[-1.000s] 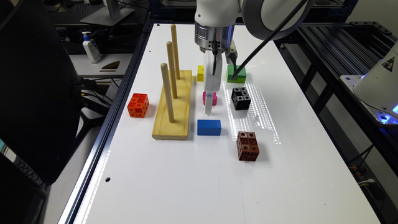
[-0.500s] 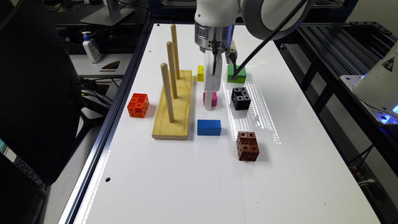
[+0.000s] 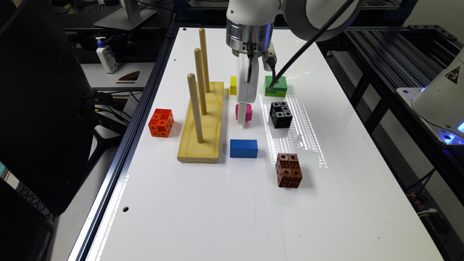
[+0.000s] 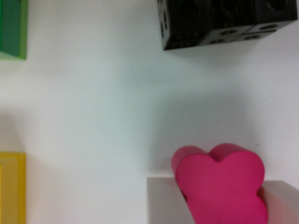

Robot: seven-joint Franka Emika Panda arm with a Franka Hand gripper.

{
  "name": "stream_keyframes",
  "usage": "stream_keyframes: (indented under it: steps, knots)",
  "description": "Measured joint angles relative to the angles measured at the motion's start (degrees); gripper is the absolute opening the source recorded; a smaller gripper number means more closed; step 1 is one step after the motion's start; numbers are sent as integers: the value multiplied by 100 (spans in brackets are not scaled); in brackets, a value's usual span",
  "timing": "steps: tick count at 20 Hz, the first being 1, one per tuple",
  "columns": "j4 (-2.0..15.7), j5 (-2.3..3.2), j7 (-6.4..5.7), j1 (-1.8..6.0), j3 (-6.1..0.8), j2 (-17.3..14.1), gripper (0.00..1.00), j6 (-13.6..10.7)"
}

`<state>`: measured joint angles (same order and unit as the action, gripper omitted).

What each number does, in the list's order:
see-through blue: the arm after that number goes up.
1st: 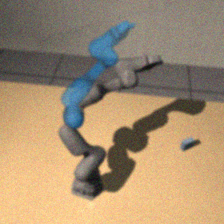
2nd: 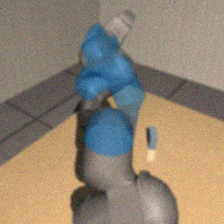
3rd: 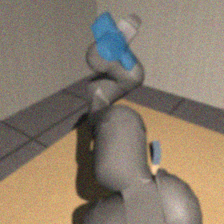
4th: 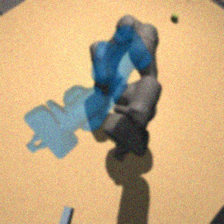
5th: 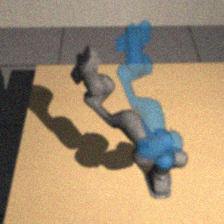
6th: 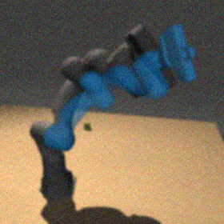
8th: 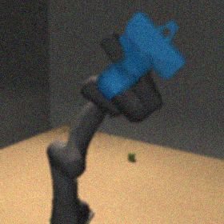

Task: Pick up pink flower.

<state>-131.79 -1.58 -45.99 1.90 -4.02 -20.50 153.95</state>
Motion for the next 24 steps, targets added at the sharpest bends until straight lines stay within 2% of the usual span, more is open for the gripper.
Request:
stream_keyframes:
  steps: [3,8,13,15,20,24]
  knots:
    - [-8,0,0,0,0,253,0,-277]
    - [-17,0,0,0,0,448,0,-436]
    - [-22,0,0,0,0,938,0,-941]
    - [-27,0,0,0,0,1016,0,-1027]
    - [-41,0,0,0,-1,1075,0,-1045]
    - [-42,0,-2,0,-1,1487,0,-1410]
